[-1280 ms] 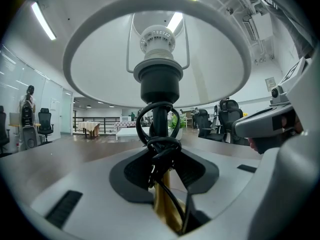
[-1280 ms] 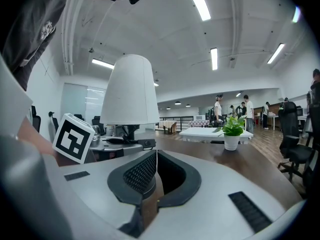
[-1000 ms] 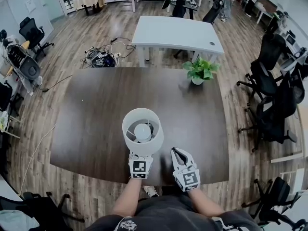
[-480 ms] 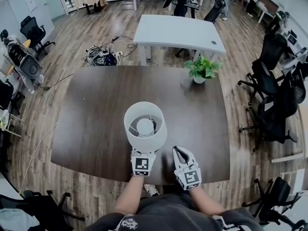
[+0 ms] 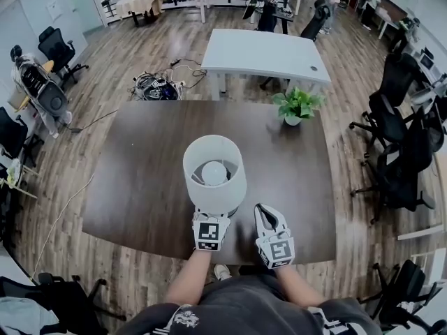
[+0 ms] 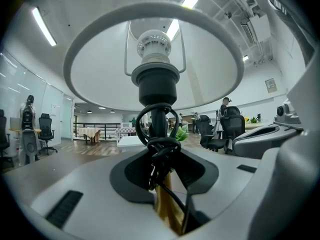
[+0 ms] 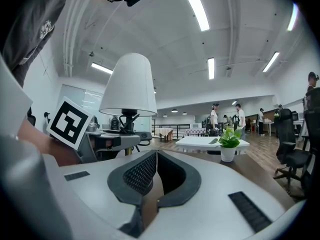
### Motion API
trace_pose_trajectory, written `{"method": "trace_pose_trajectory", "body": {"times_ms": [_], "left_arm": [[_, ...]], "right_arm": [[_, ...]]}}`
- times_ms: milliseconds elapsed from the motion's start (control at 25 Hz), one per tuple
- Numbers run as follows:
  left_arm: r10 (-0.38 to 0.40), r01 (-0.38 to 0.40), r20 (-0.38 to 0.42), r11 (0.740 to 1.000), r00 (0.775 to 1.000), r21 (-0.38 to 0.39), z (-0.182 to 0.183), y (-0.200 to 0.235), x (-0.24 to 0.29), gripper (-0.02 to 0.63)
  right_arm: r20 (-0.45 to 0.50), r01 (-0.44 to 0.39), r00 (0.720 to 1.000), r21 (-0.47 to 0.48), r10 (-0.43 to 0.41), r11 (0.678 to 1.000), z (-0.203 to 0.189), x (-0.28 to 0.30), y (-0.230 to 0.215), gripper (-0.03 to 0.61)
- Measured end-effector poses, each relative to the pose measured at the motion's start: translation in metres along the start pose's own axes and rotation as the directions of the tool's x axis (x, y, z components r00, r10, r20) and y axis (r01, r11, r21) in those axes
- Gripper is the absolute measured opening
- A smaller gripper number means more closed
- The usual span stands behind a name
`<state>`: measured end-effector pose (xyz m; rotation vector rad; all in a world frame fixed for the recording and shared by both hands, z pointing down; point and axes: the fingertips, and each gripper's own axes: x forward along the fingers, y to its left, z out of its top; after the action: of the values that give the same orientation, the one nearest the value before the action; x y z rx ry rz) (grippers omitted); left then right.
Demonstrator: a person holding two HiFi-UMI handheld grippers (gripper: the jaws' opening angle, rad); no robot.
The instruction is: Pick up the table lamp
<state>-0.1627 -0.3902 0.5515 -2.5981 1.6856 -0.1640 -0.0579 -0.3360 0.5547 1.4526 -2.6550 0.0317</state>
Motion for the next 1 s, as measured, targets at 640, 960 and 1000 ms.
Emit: {"method": "trace_pose_trajectory", "body": {"times_ms": [640,960,1000], "left_arm": [[0.012,-0.012,0.046,1.000,0.999,0.000,0.090,0.013,-0.027,0.127],[0.009,-0.009,0.057,1.000,0.998,0.001,0.115,0.015,-0.035,0.127],[0.010,-0.010,0.059,1.000,0.998,-0.001,0.118,0.015,-0.036,0.127]], "right_arm": [[0.152,0.048,0.988,-0.054,-0.040,0.997,0.096,-0.008,-0.003,0.026],[0.189,0.047,0.981,-0.077,-0.032,0.996,0.120,-0.016,0.007,0.026],[0.190,0.048,0.981,-0.078,-0.033,0.996,0.122,-0.017,0.006,0.026]]}}
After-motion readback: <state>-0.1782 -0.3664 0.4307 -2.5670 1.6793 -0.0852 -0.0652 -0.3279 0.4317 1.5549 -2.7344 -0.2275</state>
